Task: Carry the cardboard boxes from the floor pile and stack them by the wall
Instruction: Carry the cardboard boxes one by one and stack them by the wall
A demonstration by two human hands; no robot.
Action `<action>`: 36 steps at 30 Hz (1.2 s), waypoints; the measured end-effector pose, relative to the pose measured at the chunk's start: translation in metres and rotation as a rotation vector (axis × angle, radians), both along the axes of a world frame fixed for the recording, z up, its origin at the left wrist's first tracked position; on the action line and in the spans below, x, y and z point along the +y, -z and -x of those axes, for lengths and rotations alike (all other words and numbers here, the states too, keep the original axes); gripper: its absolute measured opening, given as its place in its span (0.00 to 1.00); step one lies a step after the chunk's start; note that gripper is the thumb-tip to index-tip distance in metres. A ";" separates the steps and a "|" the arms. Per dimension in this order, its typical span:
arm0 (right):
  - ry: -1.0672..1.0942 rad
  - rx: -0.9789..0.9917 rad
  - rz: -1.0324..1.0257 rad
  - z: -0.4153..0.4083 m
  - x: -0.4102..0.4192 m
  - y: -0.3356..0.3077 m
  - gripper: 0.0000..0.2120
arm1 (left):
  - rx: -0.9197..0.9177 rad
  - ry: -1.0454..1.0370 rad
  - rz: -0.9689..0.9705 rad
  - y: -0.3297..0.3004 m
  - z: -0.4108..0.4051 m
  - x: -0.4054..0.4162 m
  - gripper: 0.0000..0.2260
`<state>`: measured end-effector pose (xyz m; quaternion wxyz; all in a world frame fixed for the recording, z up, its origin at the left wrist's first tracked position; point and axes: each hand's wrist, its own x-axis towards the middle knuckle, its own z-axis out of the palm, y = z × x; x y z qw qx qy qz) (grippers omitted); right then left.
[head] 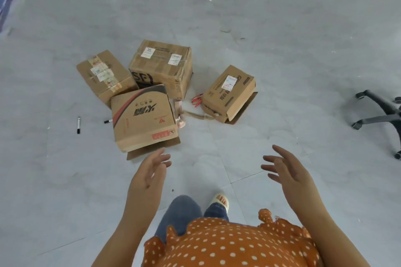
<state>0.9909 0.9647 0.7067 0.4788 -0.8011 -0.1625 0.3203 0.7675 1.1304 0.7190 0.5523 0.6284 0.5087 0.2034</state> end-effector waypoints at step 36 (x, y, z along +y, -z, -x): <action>0.302 0.694 0.526 -0.380 0.391 0.565 0.28 | 0.785 0.250 0.245 0.591 -0.534 0.436 0.18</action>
